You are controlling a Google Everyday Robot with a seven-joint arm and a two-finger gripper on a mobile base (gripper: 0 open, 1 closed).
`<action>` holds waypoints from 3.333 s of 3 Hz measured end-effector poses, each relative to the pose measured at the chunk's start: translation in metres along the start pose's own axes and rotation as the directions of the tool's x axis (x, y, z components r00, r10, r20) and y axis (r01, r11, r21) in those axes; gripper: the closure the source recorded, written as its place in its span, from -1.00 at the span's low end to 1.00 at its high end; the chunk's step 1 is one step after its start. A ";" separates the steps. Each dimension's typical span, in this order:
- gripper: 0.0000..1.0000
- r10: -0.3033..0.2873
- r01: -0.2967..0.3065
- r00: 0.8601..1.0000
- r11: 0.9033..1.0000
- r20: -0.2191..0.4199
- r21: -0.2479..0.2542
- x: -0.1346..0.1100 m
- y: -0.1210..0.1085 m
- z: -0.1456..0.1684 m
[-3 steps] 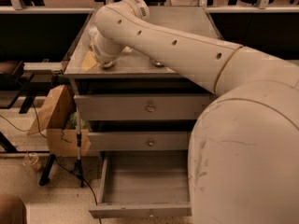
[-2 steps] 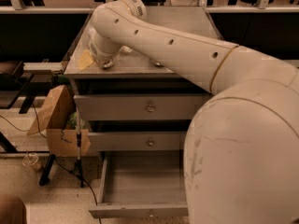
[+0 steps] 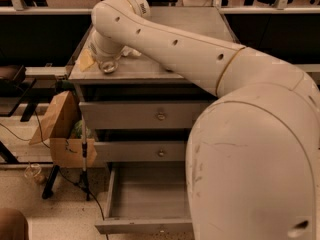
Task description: Place orange can into bottom drawer
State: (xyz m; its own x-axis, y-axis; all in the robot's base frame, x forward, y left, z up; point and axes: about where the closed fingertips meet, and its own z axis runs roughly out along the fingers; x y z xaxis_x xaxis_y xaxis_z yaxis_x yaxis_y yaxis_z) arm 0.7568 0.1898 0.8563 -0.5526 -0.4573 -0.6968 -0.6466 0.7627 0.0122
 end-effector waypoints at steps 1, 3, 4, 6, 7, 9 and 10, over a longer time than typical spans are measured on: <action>0.09 0.008 -0.008 1.000 1.000 0.002 -0.003 -0.002 0.002 0.002; 0.98 -0.003 0.003 1.000 1.000 0.016 -0.005 -0.002 0.004 -0.009; 1.00 -0.018 0.018 0.999 1.000 0.042 -0.006 0.001 0.004 -0.032; 1.00 -0.087 0.098 0.992 0.989 0.096 -0.115 0.019 0.008 -0.118; 1.00 -0.167 0.175 0.984 0.967 0.061 -0.186 0.043 0.009 -0.146; 1.00 -0.287 0.270 0.958 0.929 -0.030 -0.254 0.078 0.013 -0.159; 1.00 -0.297 0.278 0.954 0.928 -0.041 -0.249 0.074 0.012 -0.155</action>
Offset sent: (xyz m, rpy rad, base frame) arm 0.0014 0.0080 0.0043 0.0219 0.0032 -0.0005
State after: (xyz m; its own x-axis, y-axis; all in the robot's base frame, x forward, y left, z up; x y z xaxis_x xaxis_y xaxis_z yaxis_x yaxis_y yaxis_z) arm 0.6264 0.0945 0.9164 -0.3568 -0.6811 -0.6394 -0.8844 0.4667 -0.0036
